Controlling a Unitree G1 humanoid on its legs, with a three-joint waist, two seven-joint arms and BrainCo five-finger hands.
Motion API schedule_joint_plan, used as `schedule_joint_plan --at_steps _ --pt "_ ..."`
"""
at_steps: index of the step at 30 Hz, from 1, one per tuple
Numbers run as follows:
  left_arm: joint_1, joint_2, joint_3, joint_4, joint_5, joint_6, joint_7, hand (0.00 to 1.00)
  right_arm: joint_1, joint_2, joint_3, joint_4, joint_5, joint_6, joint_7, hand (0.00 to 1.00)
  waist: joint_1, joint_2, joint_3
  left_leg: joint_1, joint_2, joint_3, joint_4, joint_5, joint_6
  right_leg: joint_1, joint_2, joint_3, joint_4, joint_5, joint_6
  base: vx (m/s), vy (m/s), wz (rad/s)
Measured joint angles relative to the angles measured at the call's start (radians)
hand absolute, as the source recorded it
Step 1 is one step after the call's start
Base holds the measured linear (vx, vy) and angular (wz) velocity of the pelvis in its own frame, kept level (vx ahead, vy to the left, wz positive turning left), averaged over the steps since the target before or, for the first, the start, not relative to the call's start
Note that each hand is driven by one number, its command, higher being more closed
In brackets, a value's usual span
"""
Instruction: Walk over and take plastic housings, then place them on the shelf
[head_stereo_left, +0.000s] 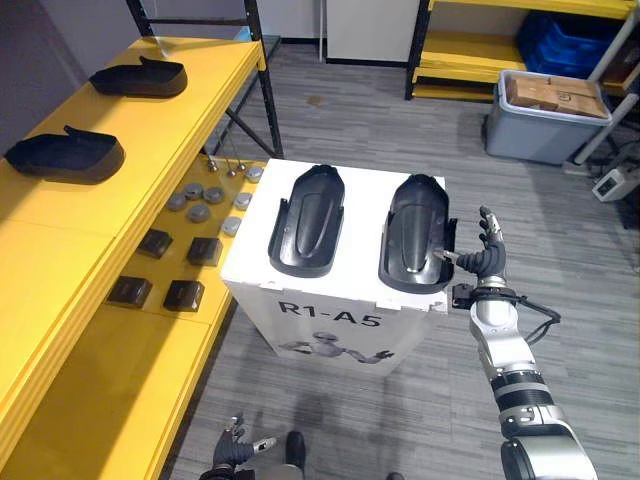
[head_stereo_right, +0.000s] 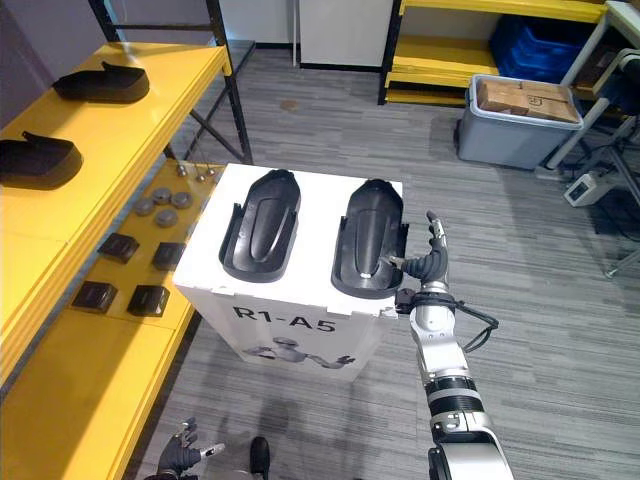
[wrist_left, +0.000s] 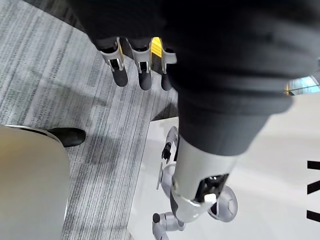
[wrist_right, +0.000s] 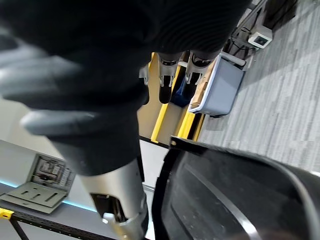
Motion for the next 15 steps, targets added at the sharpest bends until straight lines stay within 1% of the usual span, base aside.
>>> schedule_joint_plan --at_steps 1,2,3,4,5,7,11,12,15 --pt "-0.004 -0.002 -0.001 -0.001 0.000 0.000 0.004 0.00 -0.052 0.012 -0.018 0.068 -0.016 0.011 -0.017 0.00 -0.001 0.004 0.009 -0.001 0.000 0.000 0.000 0.002 0.001 0.000 0.000 -0.001 -0.002 0.000 0.000 -0.02 -0.001 0.05" --pt "-0.015 -0.006 -0.005 -0.001 -0.001 -0.003 0.015 0.00 -0.126 0.022 -0.058 0.173 -0.044 0.036 -0.045 0.00 0.001 0.009 0.021 -0.009 0.000 -0.007 0.000 0.006 0.000 -0.001 0.001 -0.007 -0.008 0.001 0.000 -0.05 -0.001 0.20" --pt "-0.029 -0.011 -0.021 0.001 -0.005 -0.003 0.031 0.00 -0.182 0.026 -0.100 0.244 -0.075 0.072 -0.084 0.00 0.003 0.014 0.035 -0.020 -0.001 -0.022 0.000 0.012 0.000 0.000 0.002 -0.023 -0.015 0.005 0.000 -0.05 0.001 0.27" --pt "-0.036 -0.014 -0.028 0.001 -0.010 -0.004 0.036 0.00 -0.196 0.028 -0.117 0.258 -0.084 0.086 -0.100 0.00 0.006 0.016 0.042 -0.025 -0.001 -0.028 0.000 0.014 -0.001 -0.001 0.002 -0.025 -0.016 0.005 0.000 -0.03 0.002 0.29" --pt "-0.041 -0.024 -0.031 -0.004 -0.022 -0.006 0.041 0.00 -0.205 0.038 -0.132 0.259 -0.089 0.101 -0.124 0.00 0.015 0.017 0.055 -0.030 0.000 -0.034 0.000 0.016 -0.002 -0.003 0.004 -0.028 -0.016 0.005 0.000 0.00 0.003 0.16" --pt "-0.042 -0.033 -0.036 -0.005 -0.037 -0.007 0.063 0.00 -0.214 0.073 -0.133 0.259 -0.105 0.117 -0.150 0.00 0.014 0.017 0.061 -0.030 -0.002 -0.033 0.000 0.016 -0.002 -0.003 0.003 -0.029 -0.016 0.005 0.000 0.01 0.001 0.04" --pt "-0.044 -0.039 -0.045 -0.005 -0.038 -0.007 0.077 0.00 -0.230 0.094 -0.134 0.258 -0.107 0.119 -0.172 0.00 0.008 0.017 0.067 -0.028 -0.002 -0.032 0.000 0.016 -0.002 -0.001 0.002 -0.028 -0.017 0.005 0.000 0.02 -0.001 -0.01" --pt "-0.044 -0.039 -0.046 -0.004 -0.038 -0.007 0.078 0.00 -0.230 0.095 -0.134 0.259 -0.107 0.119 -0.172 1.00 0.007 0.018 0.067 -0.028 -0.002 -0.032 0.000 0.016 -0.002 -0.001 0.002 -0.028 -0.017 0.005 0.000 0.00 -0.002 -0.03" --pt "-0.047 -0.036 -0.047 0.001 -0.038 -0.006 0.078 0.00 -0.262 0.096 -0.134 0.309 -0.104 0.120 -0.139 1.00 0.000 0.018 0.074 -0.022 0.000 -0.024 -0.004 0.016 -0.002 0.000 0.002 -0.024 -0.017 0.005 0.000 -0.02 0.005 -0.07"
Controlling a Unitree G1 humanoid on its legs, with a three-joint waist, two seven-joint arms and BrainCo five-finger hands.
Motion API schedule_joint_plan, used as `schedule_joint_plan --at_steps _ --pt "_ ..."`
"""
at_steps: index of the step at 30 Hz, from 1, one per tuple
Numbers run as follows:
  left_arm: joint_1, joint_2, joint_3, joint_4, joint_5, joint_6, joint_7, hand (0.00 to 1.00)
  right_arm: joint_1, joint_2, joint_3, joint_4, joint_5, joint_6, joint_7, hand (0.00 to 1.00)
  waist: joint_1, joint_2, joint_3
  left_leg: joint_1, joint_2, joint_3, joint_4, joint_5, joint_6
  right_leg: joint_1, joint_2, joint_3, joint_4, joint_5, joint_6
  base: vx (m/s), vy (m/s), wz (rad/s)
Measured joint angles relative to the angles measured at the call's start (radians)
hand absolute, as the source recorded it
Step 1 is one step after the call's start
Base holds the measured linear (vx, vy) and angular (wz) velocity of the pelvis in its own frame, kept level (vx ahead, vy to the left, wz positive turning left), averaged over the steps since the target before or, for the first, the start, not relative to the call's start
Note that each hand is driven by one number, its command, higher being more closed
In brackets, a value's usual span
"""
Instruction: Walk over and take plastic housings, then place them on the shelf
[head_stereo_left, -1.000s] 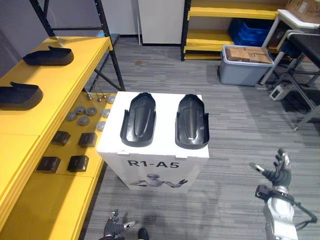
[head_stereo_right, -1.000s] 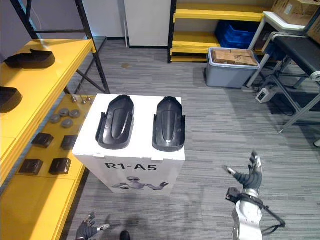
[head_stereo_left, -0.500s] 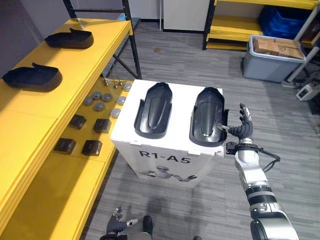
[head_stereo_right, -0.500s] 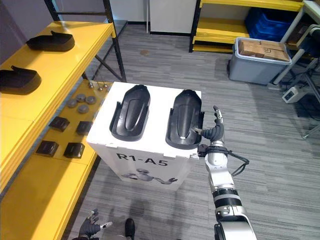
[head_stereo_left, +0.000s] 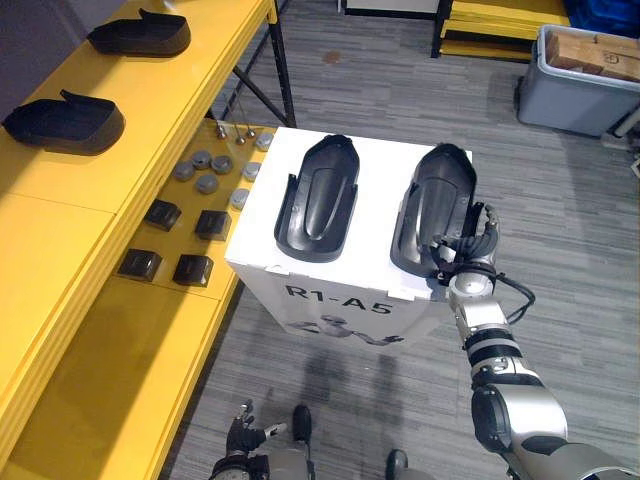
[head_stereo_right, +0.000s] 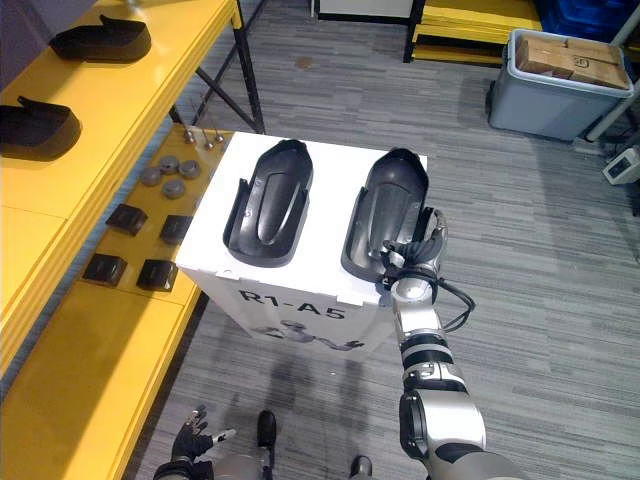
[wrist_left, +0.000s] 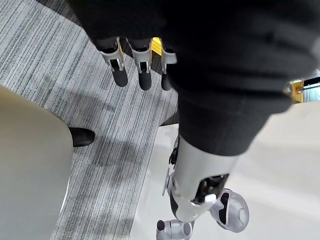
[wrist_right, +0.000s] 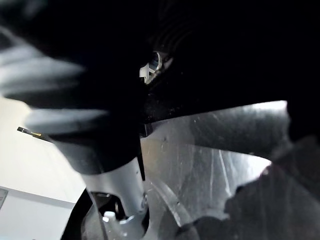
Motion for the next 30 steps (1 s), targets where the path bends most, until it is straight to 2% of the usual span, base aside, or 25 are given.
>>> schedule_joint_plan --at_steps 8,17,18,21,24,30 --pt "-0.045 0.014 -0.012 0.055 0.000 0.005 -0.007 0.00 -0.045 -0.059 0.004 0.102 0.000 0.001 0.068 1.00 -0.001 -0.009 0.019 0.012 0.003 0.007 -0.001 -0.002 -0.003 0.010 0.001 0.005 -0.005 0.000 0.000 -0.02 0.008 -0.02" --pt "-0.060 0.024 -0.019 0.072 -0.001 0.015 -0.007 0.00 0.032 -0.042 0.066 0.031 -0.001 0.002 0.084 1.00 -0.015 -0.020 0.023 0.046 0.011 0.026 0.001 -0.010 -0.014 0.035 0.006 0.027 -0.007 0.000 0.000 0.02 -0.005 -0.08" --pt "-0.060 0.024 -0.017 0.070 -0.001 0.017 -0.007 0.00 0.054 -0.038 0.066 0.000 -0.001 0.004 0.086 1.00 -0.017 -0.021 0.022 0.048 0.011 0.026 0.001 -0.011 -0.014 0.036 0.006 0.027 -0.007 0.000 0.000 0.02 -0.008 0.05" --pt "-0.046 0.012 0.019 0.041 0.000 0.028 -0.007 0.00 0.250 0.018 0.063 -0.306 -0.025 0.004 0.094 1.00 -0.028 -0.024 0.021 0.049 0.011 0.025 0.003 -0.012 -0.016 0.038 0.006 0.027 -0.007 0.000 0.000 0.00 0.000 -0.01" --pt "-0.024 0.005 0.051 -0.031 0.000 0.029 -0.008 0.00 0.347 0.059 0.060 -0.422 -0.053 0.004 0.093 1.00 -0.049 -0.031 0.016 0.050 0.011 0.022 0.004 -0.012 -0.016 0.044 0.005 0.027 -0.006 0.000 0.001 0.00 0.000 0.00" --pt "0.010 0.001 0.106 -0.195 0.001 0.028 -0.008 0.00 0.458 0.079 0.060 -0.564 -0.092 0.004 0.086 1.00 -0.049 -0.034 0.001 0.052 0.012 0.008 0.003 -0.011 -0.016 0.042 0.005 0.024 -0.004 0.002 0.003 -0.05 0.012 0.03"
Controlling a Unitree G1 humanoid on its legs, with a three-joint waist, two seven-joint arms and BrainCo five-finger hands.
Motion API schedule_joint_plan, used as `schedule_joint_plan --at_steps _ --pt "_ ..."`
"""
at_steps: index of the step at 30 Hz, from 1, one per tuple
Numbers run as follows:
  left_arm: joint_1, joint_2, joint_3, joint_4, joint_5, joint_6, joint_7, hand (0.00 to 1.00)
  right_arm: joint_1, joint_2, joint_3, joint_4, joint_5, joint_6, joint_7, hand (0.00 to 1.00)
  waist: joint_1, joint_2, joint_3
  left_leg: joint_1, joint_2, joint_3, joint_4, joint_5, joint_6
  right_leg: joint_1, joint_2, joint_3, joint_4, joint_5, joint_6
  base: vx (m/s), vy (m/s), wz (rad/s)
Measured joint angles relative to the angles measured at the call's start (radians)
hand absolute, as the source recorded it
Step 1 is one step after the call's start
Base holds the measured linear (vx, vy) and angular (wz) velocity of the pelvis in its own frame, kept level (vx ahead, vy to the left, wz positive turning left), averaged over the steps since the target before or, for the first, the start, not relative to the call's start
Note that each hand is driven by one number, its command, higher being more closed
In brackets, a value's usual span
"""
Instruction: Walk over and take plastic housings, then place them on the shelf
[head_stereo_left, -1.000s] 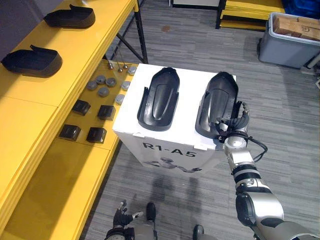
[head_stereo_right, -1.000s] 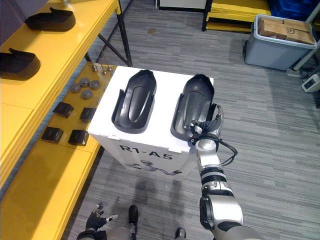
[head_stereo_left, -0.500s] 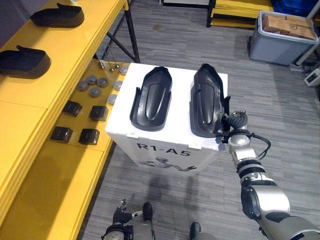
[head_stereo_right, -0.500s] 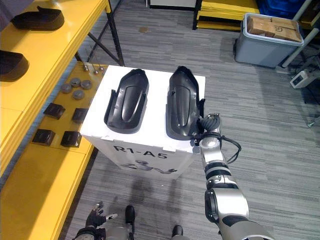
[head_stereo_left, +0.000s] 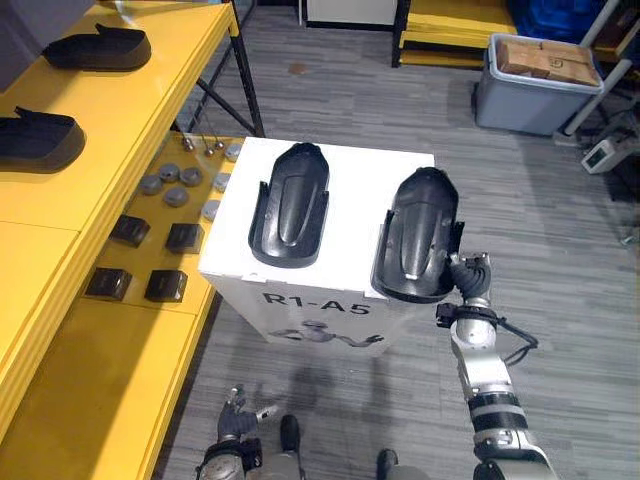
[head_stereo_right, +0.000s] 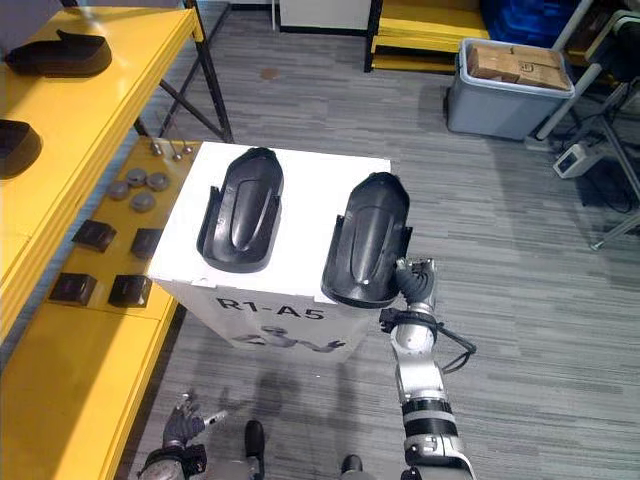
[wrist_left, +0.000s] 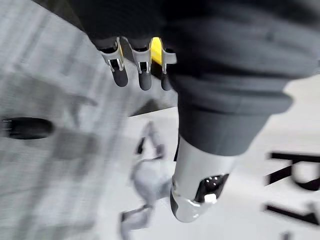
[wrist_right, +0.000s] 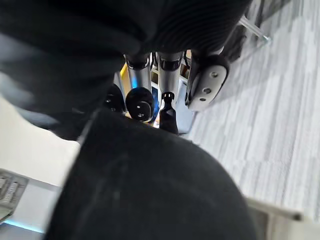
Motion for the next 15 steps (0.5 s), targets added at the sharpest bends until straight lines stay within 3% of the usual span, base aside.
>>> schedule_joint_plan --at_steps 5,9,15 --pt "0.061 -0.021 0.081 -0.229 -0.002 -0.003 0.013 0.00 0.040 0.006 0.001 -0.128 -0.001 -0.001 -0.009 1.00 0.005 -0.001 -0.026 -0.007 -0.002 -0.001 0.000 0.001 0.001 -0.008 0.000 0.003 -0.001 0.000 0.000 -0.03 0.013 0.00" --pt "0.083 -0.046 0.154 -0.420 -0.009 -0.036 0.038 0.00 0.060 0.006 0.001 -0.232 -0.005 -0.013 -0.018 1.00 0.005 -0.002 -0.058 -0.008 -0.005 -0.005 0.000 0.001 0.001 -0.006 -0.003 0.001 -0.001 0.001 0.002 0.01 0.007 0.03" --pt "0.076 -0.059 0.148 -0.680 -0.039 -0.079 0.051 0.00 0.090 0.025 0.033 -0.339 -0.044 -0.040 -0.020 1.00 0.001 -0.001 -0.085 -0.007 -0.006 -0.019 0.001 0.002 0.002 0.004 -0.003 -0.018 -0.002 0.001 0.002 0.01 -0.002 0.07"
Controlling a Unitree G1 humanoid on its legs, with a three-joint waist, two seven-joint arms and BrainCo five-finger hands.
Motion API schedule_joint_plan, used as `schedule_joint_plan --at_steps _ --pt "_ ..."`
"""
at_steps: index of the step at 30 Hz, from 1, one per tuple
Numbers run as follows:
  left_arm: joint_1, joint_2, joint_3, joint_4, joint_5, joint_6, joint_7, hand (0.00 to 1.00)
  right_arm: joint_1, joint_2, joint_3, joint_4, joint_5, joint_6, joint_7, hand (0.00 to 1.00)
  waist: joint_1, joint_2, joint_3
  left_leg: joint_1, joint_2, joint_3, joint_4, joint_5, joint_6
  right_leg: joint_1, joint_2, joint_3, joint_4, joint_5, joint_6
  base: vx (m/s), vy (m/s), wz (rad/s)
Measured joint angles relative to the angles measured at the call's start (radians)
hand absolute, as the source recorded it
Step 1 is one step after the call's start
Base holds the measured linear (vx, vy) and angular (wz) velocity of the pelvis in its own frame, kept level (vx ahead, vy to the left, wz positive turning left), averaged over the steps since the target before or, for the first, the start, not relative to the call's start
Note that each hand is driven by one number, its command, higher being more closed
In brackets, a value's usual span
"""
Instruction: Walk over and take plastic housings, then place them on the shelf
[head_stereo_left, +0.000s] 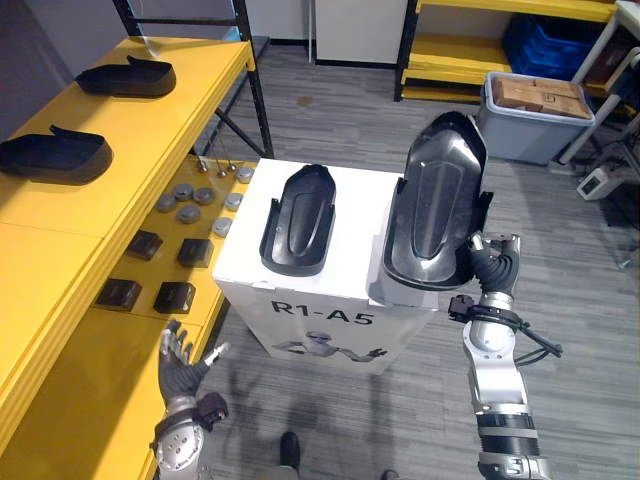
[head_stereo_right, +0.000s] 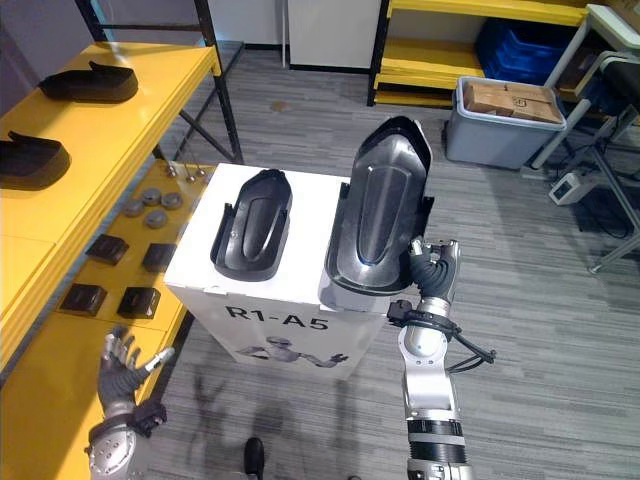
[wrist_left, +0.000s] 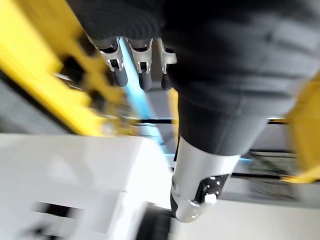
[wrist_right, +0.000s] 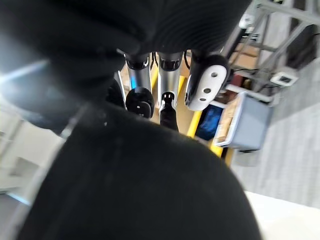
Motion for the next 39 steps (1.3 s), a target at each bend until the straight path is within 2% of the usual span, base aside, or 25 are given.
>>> schedule_joint_plan --at_steps 6,11,17,23,24,28,32,33,39 --pt "-0.039 0.007 -0.205 -0.052 -0.091 -0.006 -0.034 0.00 0.004 -0.001 0.111 -0.038 -0.006 -0.014 0.015 1.00 -0.001 0.001 -0.025 0.002 0.000 -0.006 0.000 0.003 0.002 0.004 0.001 -0.003 0.000 0.000 0.000 -0.01 0.003 0.03" --pt "-0.138 0.021 -0.371 -0.055 -0.180 -0.005 -0.066 0.00 0.004 -0.002 0.233 -0.066 -0.072 -0.026 0.038 1.00 -0.005 0.001 -0.047 0.003 0.000 -0.005 0.000 0.007 0.003 0.004 0.002 -0.001 0.001 0.000 0.000 -0.01 0.003 -0.01" --pt "-0.217 0.043 -0.462 -0.051 -0.270 0.003 -0.069 0.00 -0.003 -0.007 0.349 -0.070 -0.132 -0.034 0.050 1.00 -0.012 0.001 -0.067 0.006 0.001 0.005 0.000 0.008 0.004 -0.002 0.002 0.006 0.007 0.000 0.000 0.00 0.001 -0.02" --pt "-0.245 0.064 -0.490 -0.008 -0.364 0.009 -0.060 0.00 -0.016 -0.035 0.420 -0.070 -0.161 -0.034 0.056 1.00 -0.028 0.001 -0.073 0.009 0.002 0.012 0.000 0.012 0.007 -0.005 0.002 0.023 0.008 0.003 0.002 -0.01 0.003 -0.04" --pt "-0.255 0.068 -0.500 0.004 -0.378 0.010 -0.059 1.00 -0.016 -0.044 0.422 -0.070 -0.173 -0.034 0.058 1.00 -0.028 0.002 -0.073 0.009 0.002 0.013 0.000 0.013 0.008 -0.005 0.002 0.024 0.008 0.003 0.002 -0.03 0.008 -0.02" --pt "-0.266 0.084 -0.509 0.011 -0.415 0.014 -0.040 1.00 -0.017 -0.050 0.433 -0.070 -0.175 -0.034 0.056 1.00 -0.029 0.002 -0.075 0.008 0.002 0.019 0.000 0.016 0.009 -0.009 0.002 0.028 0.007 0.004 0.001 -0.03 0.007 -0.05" --pt "-0.273 0.110 -0.508 0.049 -0.438 0.018 -0.013 1.00 -0.017 -0.091 0.480 -0.070 -0.192 -0.034 0.053 1.00 -0.039 0.002 -0.087 0.003 0.002 0.020 0.000 0.021 0.010 -0.015 0.002 0.029 0.006 0.004 0.001 -0.02 0.003 -0.01" --pt "-0.273 0.111 -0.508 0.052 -0.439 0.021 -0.009 1.00 -0.017 -0.096 0.486 -0.070 -0.194 -0.034 0.053 0.00 -0.039 0.002 -0.089 0.003 0.002 0.020 0.000 0.021 0.010 -0.015 0.002 0.029 0.006 0.004 0.000 0.00 0.000 0.00" --pt "-0.273 0.141 -0.497 0.072 -0.443 0.041 0.015 1.00 -0.017 -0.128 0.557 -0.070 -0.196 -0.067 0.054 0.00 -0.045 0.001 -0.103 -0.001 0.003 0.020 0.000 0.026 0.010 -0.018 0.003 0.030 0.001 0.006 -0.001 -0.01 0.001 0.00"
